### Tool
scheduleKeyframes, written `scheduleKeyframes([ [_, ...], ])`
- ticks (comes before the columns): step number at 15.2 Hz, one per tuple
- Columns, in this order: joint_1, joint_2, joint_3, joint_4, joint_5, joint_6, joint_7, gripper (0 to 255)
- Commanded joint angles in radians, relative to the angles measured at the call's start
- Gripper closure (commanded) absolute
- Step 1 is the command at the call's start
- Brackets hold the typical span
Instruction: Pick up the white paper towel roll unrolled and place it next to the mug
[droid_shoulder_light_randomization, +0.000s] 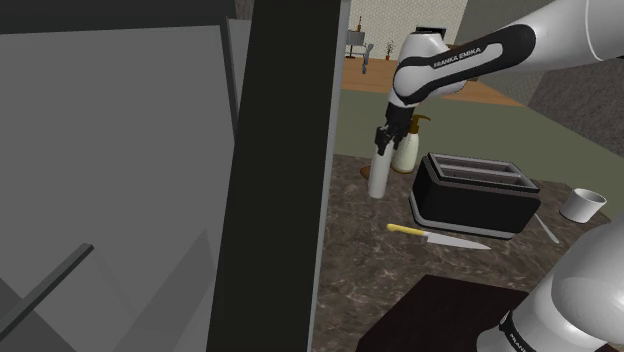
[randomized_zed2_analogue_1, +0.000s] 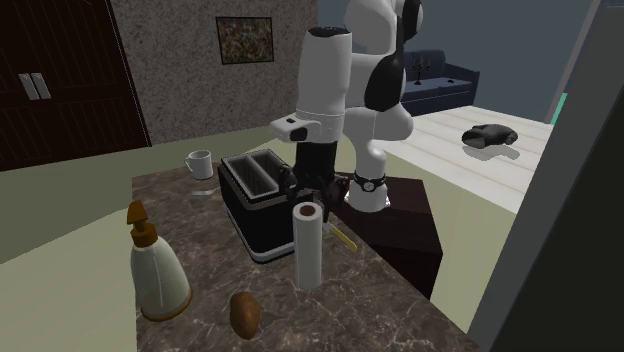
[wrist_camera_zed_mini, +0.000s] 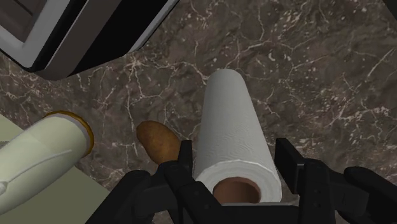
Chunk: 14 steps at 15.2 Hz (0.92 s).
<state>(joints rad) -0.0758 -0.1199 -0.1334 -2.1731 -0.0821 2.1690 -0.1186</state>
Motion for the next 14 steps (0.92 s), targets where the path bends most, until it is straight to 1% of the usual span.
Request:
scheduleKeyframes([
  [1,0.0,-0.009,0.0,0.017,0.0,-0.026,-0.001,255],
  [14,0.002,-0.042,0.004,0.158,0.002,-0.2,-0.009,255],
])
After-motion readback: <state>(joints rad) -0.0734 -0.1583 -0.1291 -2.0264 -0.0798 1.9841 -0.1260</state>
